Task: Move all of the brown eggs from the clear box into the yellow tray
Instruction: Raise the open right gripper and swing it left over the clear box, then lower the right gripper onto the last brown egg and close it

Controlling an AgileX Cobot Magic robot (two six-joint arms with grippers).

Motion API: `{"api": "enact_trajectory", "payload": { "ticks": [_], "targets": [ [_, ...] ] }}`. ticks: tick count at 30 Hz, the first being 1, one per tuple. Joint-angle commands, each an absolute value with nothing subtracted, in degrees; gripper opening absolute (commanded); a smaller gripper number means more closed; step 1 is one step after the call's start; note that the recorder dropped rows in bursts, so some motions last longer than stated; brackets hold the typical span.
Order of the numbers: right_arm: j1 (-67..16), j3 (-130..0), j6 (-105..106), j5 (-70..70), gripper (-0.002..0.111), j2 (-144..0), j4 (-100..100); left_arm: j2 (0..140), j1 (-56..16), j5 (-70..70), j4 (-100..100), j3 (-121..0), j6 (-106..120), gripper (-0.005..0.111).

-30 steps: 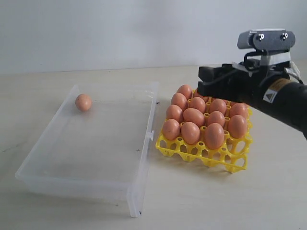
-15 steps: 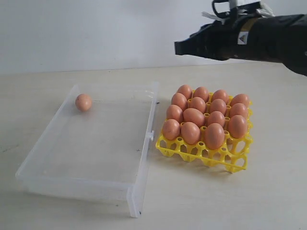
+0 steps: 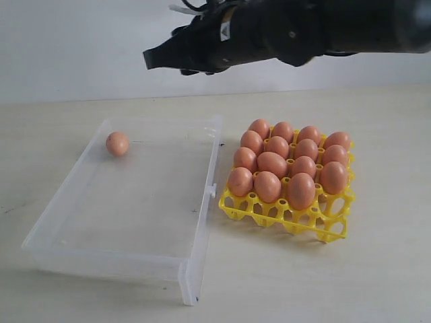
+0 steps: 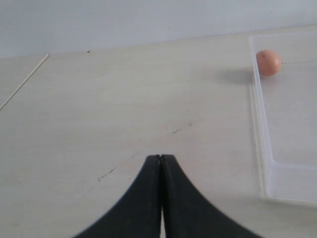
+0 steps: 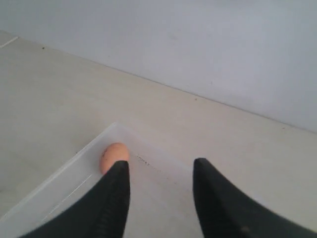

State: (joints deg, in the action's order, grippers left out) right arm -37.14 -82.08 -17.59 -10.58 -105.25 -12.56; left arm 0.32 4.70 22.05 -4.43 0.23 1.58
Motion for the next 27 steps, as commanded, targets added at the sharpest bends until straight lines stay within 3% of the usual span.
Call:
{"api": "enact_trajectory", "payload": {
  "ticks": [1,12,27],
  "targets": [
    [-38.0,-90.2,-13.2,-16.5,0.055,-111.8,-5.1,0.0,4.4,21.7,-4.3,0.0,1.3,0.0],
    [-38.6,-107.5,9.2,-29.0,0.055,-127.1,26.4,0.0,4.4,21.7,-4.3,0.0,1.3,0.0],
    [-38.2,-131.7,8.5,-42.1,0.054,-144.7,26.8,0.0,4.4,21.7,-4.3,0.0,1.3,0.0]
  ]
}}
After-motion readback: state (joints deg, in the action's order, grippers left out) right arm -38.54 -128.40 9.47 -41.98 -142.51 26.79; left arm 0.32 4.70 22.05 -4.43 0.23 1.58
